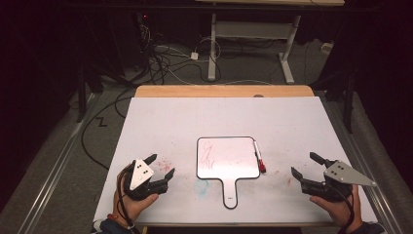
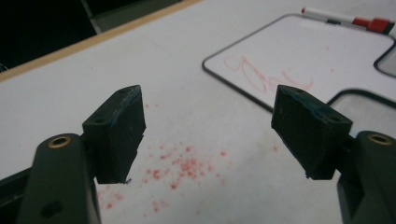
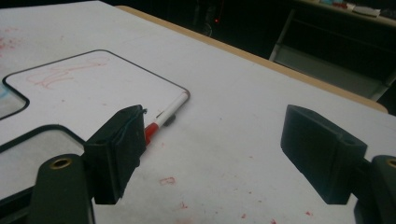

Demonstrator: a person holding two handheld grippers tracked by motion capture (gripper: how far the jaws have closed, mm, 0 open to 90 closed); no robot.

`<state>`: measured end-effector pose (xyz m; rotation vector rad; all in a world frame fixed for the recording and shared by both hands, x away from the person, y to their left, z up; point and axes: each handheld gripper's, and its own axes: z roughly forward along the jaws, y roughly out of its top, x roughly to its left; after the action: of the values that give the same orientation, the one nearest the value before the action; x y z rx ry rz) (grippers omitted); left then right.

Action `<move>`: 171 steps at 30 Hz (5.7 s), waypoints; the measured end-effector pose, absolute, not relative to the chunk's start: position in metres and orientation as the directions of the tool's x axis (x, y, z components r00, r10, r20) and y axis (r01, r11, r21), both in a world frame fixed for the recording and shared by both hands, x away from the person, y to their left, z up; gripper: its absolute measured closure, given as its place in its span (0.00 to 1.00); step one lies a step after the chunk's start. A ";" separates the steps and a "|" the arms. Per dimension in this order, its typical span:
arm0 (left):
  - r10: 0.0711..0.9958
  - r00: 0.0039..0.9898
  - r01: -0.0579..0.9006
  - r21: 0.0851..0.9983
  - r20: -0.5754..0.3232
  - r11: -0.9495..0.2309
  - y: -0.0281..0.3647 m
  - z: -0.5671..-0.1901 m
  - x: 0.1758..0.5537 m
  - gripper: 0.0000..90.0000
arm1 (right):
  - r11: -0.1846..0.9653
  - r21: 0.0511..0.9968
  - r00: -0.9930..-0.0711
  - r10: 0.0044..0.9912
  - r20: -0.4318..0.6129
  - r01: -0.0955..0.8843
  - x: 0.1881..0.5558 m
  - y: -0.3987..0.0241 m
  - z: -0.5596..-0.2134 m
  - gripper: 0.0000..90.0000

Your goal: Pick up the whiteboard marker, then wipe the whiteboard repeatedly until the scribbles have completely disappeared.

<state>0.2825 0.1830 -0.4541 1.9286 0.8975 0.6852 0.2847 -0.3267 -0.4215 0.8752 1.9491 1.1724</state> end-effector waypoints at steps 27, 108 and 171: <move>0.769 0.618 0.371 0.804 0.161 -0.465 0.170 -0.468 0.289 0.25 | 0.374 0.774 -0.604 0.797 0.015 0.511 0.383 -0.273 -0.420 0.42; 0.569 0.811 0.361 0.880 -0.134 -0.309 0.038 -0.435 0.335 0.87 | 0.262 0.917 -0.802 0.590 0.095 0.301 0.334 -0.175 -0.407 0.77; 0.750 0.649 0.452 0.858 -0.130 -0.243 0.078 -0.446 0.419 0.87 | 0.475 0.840 -0.645 0.734 -0.213 0.264 0.294 -0.307 -0.453 0.32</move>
<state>0.4190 0.0780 -0.4463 1.8876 0.9500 0.3808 0.2942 -0.3073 -0.4532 0.8232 2.1615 1.0929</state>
